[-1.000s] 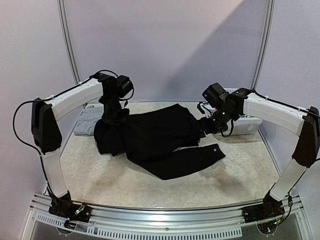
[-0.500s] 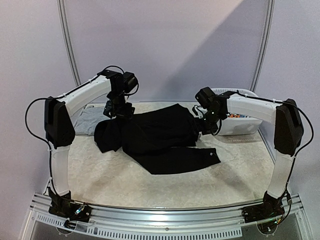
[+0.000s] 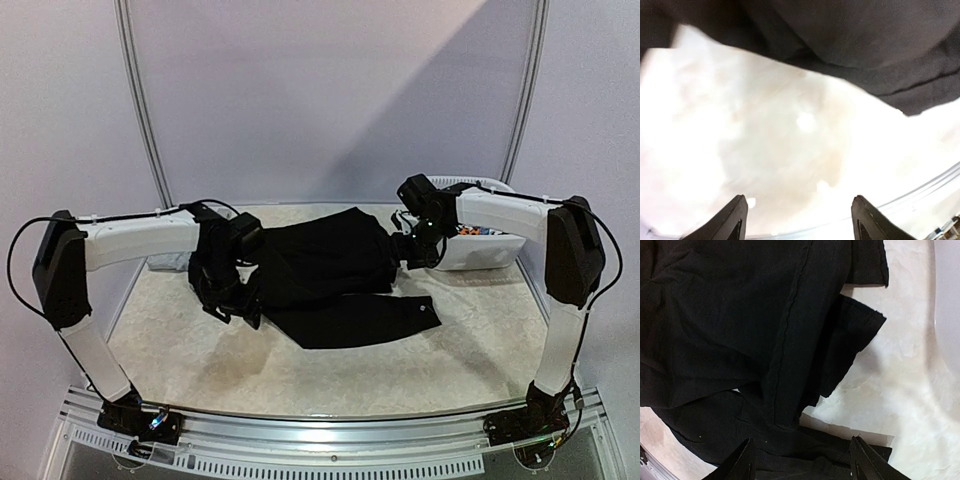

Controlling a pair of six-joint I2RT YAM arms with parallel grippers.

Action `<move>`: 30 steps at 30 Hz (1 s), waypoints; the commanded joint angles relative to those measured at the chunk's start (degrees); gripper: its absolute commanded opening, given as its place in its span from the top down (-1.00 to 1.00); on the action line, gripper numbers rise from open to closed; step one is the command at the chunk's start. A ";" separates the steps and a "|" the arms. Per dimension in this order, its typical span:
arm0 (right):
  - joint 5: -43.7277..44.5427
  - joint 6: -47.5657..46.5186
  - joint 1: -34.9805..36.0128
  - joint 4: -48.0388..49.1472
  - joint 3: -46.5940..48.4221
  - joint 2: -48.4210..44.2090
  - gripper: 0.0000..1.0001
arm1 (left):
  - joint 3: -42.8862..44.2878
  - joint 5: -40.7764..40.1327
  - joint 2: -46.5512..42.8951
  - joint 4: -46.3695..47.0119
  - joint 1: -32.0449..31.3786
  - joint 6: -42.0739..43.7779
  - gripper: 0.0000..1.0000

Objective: Fold and stack the mixed laundry pile
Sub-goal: Smooth out the flattened shirt at the center of the board.

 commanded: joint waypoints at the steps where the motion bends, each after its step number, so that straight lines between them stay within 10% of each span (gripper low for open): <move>1: -1.24 1.30 -0.07 -0.03 -3.00 -2.68 -0.29 | -7.63 7.18 0.37 19.46 0.29 -2.98 -0.45; 15: -0.63 2.50 -0.10 -2.19 -10.23 -8.97 -0.27 | -11.64 7.31 8.83 37.23 -0.11 -11.32 -0.25; 22: -0.70 1.94 -0.04 -2.38 -10.29 -9.03 -0.25 | -11.33 7.22 10.93 39.37 -0.24 -13.40 0.94; 30: -1.98 1.28 -0.05 0.09 -9.49 -8.97 -0.24 | -4.52 -1.20 -1.21 14.83 -0.59 -12.79 1.00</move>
